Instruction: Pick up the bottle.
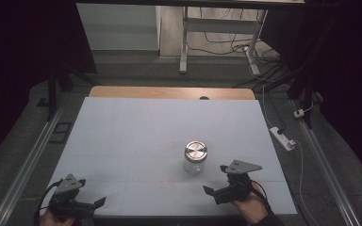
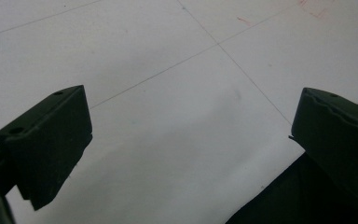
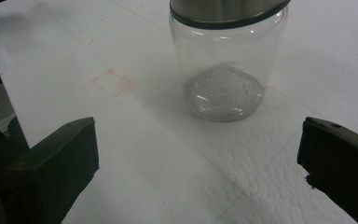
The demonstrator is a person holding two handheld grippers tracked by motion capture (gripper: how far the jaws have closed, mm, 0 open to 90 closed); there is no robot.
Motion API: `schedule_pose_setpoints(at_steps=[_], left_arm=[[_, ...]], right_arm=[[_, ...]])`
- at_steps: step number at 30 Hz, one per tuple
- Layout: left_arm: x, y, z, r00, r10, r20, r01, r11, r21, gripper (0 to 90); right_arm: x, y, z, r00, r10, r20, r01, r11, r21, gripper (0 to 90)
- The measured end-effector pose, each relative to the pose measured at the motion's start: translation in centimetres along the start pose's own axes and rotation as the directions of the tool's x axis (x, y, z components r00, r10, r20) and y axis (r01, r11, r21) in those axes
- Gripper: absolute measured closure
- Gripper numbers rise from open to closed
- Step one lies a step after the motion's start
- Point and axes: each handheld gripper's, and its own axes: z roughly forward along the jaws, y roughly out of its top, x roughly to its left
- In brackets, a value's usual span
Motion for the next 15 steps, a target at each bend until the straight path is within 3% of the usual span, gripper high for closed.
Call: schedule_pose_setpoints(at_steps=[7,15], left_arm=[[0.0,0.0,0.0,1.0000,-0.002,0.003,0.002,1.0000,0.003,0.0],[0.0,0.0,0.0,1.0000,-0.002,0.002,0.002,1.0000,0.004,0.0]], right_arm=[[-0.6,0.6,1.1,0.9993,0.036,-0.013,-0.036,0.9994,0.001,0.0],[-1.3,1.8,2.5,0.9995,0.022,0.021,-0.022,0.9998,0.001,0.0]])
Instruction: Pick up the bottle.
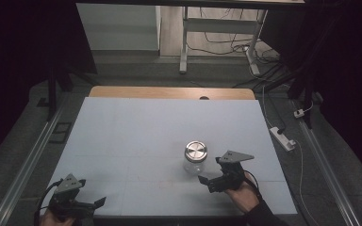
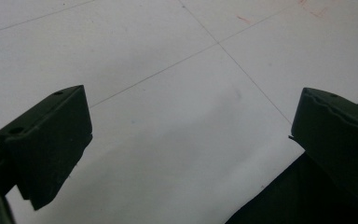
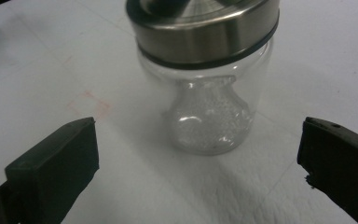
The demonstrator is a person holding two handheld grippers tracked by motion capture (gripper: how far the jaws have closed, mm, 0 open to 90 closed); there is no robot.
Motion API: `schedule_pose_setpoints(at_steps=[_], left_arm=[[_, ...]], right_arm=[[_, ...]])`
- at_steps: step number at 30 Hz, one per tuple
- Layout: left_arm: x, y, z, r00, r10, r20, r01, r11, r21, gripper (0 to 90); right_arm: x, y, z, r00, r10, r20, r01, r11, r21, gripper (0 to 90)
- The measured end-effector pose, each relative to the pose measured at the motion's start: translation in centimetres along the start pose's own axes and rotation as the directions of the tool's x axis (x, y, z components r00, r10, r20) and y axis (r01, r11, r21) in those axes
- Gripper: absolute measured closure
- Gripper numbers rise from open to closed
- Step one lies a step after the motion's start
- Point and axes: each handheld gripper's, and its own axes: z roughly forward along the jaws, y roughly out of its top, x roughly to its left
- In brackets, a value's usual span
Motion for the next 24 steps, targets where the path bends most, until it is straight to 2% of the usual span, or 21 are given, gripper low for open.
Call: schedule_pose_setpoints(at_steps=[9,19,24], left_arm=[[0.0,0.0,0.0,1.0000,0.001,0.000,-0.001,1.0000,0.001,0.0],[0.0,0.0,0.0,1.0000,0.004,-0.002,-0.004,1.0000,0.004,0.0],[-0.1,0.0,0.0,1.0000,0.007,-0.003,-0.007,1.0000,0.007,0.0]], right_arm=[[-0.1,0.8,2.1,0.9986,-0.034,0.039,0.033,0.9988,0.037,0.0],[-0.4,1.3,4.3,0.9983,-0.057,0.014,0.056,0.9971,0.052,0.0],[-0.4,1.4,5.1,0.9973,-0.072,0.015,0.071,0.9960,0.055,0.0]])
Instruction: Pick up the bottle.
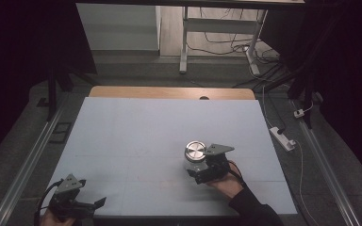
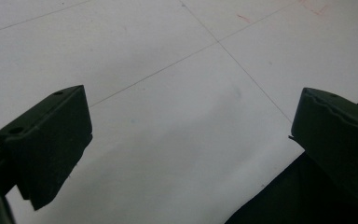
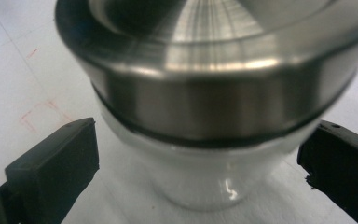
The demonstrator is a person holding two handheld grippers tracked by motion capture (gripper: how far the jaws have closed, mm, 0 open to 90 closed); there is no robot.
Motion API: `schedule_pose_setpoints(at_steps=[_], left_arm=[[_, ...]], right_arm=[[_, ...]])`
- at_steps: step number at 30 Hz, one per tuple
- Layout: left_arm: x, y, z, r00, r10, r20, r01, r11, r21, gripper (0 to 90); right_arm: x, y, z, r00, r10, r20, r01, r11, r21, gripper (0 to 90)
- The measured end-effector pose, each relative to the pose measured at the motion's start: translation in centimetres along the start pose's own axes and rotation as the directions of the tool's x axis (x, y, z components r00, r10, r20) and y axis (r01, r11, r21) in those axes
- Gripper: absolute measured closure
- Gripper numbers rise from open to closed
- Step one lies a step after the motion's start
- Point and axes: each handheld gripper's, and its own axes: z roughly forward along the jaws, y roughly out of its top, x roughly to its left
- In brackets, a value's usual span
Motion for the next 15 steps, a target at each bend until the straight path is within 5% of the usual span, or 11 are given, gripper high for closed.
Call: schedule_pose_setpoints(at_steps=[8,15], left_arm=[[-0.05,0.00,0.05,1.0000,0.003,-0.001,-0.003,1.0000,0.000,0.0],[-0.09,0.03,0.09,1.0000,0.008,-0.001,-0.008,1.0000,0.004,0.0]], right_arm=[[-0.04,0.08,0.67,0.9998,-0.006,0.019,0.006,0.9999,-0.013,0.9],[-0.38,-0.10,0.84,1.0000,-0.004,-0.004,0.004,0.9995,-0.030,13.5]])
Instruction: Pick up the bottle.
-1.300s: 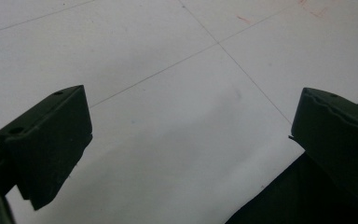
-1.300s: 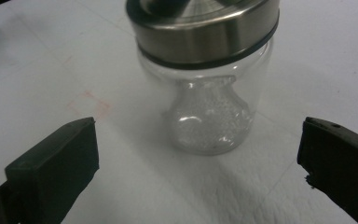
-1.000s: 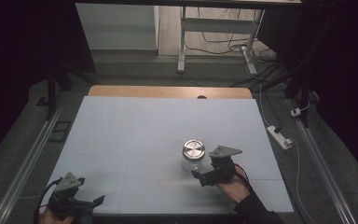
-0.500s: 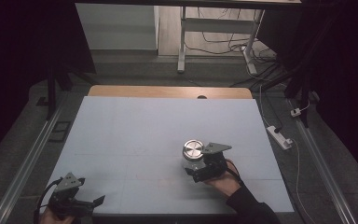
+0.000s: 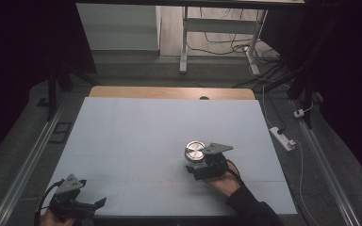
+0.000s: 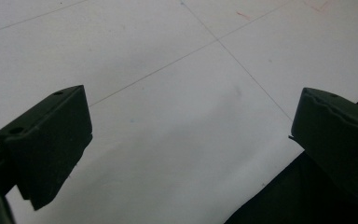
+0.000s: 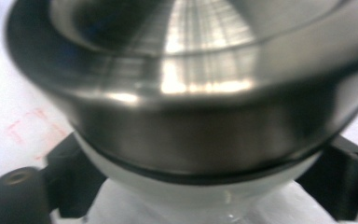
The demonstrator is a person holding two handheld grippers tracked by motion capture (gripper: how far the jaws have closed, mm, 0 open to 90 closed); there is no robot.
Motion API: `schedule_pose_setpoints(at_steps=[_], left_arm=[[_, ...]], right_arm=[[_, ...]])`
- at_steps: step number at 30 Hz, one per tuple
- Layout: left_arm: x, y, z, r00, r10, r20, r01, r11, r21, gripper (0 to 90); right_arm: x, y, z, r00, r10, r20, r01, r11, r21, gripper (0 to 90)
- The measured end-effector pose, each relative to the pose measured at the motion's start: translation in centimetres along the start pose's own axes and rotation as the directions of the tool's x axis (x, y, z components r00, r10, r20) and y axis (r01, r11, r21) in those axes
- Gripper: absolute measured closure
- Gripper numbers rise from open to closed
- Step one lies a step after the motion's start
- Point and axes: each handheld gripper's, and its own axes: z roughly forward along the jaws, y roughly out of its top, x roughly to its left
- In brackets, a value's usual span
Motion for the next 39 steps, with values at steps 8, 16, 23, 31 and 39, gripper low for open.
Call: schedule_pose_setpoints(at_steps=[8,16,23,31,39], left_arm=[[0.0,0.0,0.0,1.0000,0.005,-0.001,-0.005,1.0000,0.004,0.0],[0.0,0.1,0.1,1.0000,0.005,-0.001,-0.005,0.9999,0.009,0.0],[0.0,0.1,0.2,1.0000,0.005,-0.002,-0.005,0.9999,0.010,0.0],[-0.1,0.1,0.1,1.0000,0.008,-0.002,-0.008,0.9999,0.008,0.0],[0.0,0.1,0.1,1.0000,0.005,-0.003,-0.005,1.0000,0.004,0.0]], right_arm=[[0.1,0.0,-0.1,0.9990,-0.042,0.012,0.042,0.9991,-0.010,14.7],[0.0,-0.1,0.0,0.9998,-0.017,-0.005,0.017,0.9990,-0.041,12.8],[0.1,0.1,-0.1,0.9994,-0.035,0.005,0.036,0.9979,-0.054,14.0],[-0.2,0.5,-0.4,0.9994,-0.033,0.002,0.033,0.9985,-0.043,15.2],[-0.3,1.0,-1.4,0.9987,-0.049,0.016,0.050,0.9965,-0.067,15.3]])
